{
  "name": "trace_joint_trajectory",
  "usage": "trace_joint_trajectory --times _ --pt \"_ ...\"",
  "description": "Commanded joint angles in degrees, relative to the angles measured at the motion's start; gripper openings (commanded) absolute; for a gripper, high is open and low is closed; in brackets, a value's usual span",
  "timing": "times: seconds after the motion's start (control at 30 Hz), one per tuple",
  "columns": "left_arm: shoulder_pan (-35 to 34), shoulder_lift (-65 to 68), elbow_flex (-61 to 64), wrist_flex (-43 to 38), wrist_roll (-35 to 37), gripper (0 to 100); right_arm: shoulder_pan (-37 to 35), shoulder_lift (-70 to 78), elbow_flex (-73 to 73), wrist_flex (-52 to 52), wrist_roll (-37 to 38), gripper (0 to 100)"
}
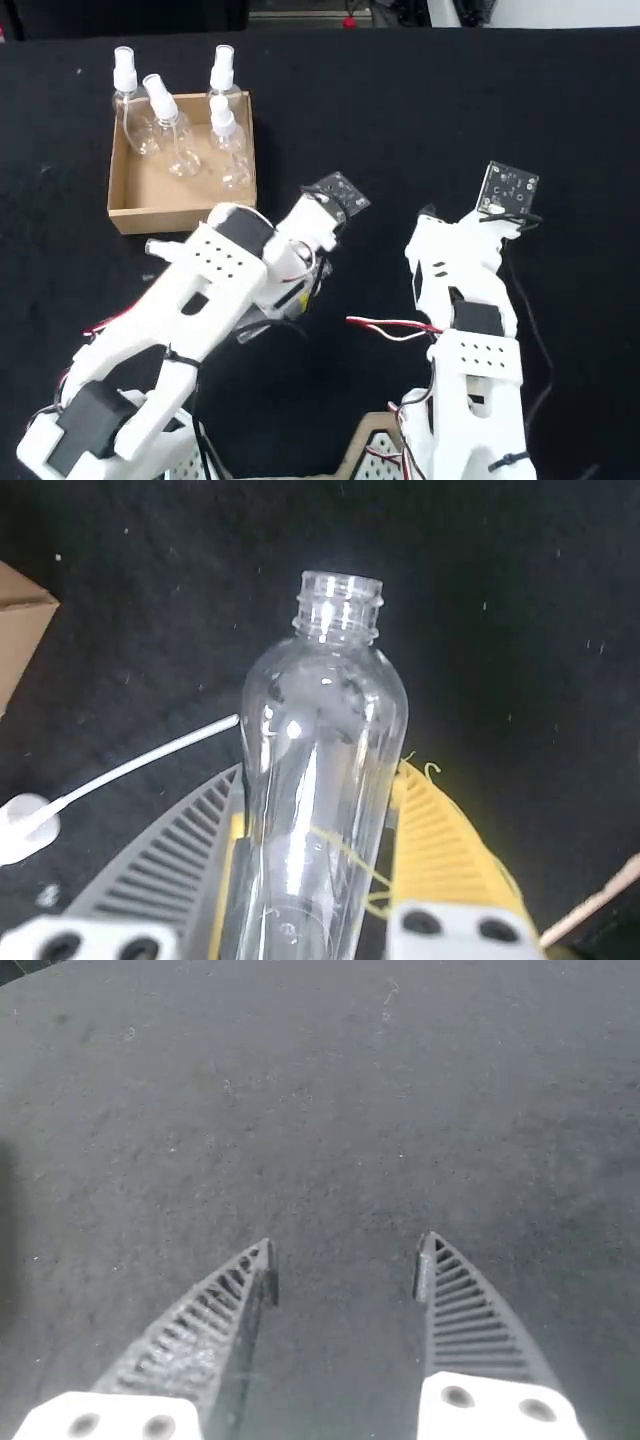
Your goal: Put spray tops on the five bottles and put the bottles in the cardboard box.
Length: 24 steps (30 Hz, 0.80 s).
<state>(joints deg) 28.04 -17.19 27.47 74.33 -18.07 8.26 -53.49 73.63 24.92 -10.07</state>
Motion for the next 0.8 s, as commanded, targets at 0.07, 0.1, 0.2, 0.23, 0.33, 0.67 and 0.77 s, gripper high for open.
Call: trace_joint_trajectory --times 0.07,0.1,0.2,0.23,0.33,0.67,0.77 --pt "5.85 -2.02 6.2 -7.56 -0.09 12 1.14 -1.98 -0.84 -1.76 -0.62 22.3" --pt "5.93 -2.2 6.55 -7.91 -0.09 12 1.14 -1.98 -0.84 -1.76 -0.62 22.3" --pt "4.79 -2.55 6.64 -7.56 0.0 12 1.05 -1.98 -0.84 -1.76 -0.62 22.3" --pt "3.82 -2.64 6.64 -6.95 0.18 12 0.97 -1.98 -0.84 -1.76 -0.62 22.3" --pt "-0.57 -2.64 6.55 -6.07 2.02 12 0.97 -1.98 -0.84 -1.76 -0.62 22.3" --pt "-21.32 -21.19 12.26 -3.69 2.29 12 -2.02 -1.98 -0.84 -1.32 -0.35 22.3" --pt "-28.09 -30.15 15.87 -2.99 2.2 12 -7.65 -1.98 -1.63 1.76 0.26 22.2"
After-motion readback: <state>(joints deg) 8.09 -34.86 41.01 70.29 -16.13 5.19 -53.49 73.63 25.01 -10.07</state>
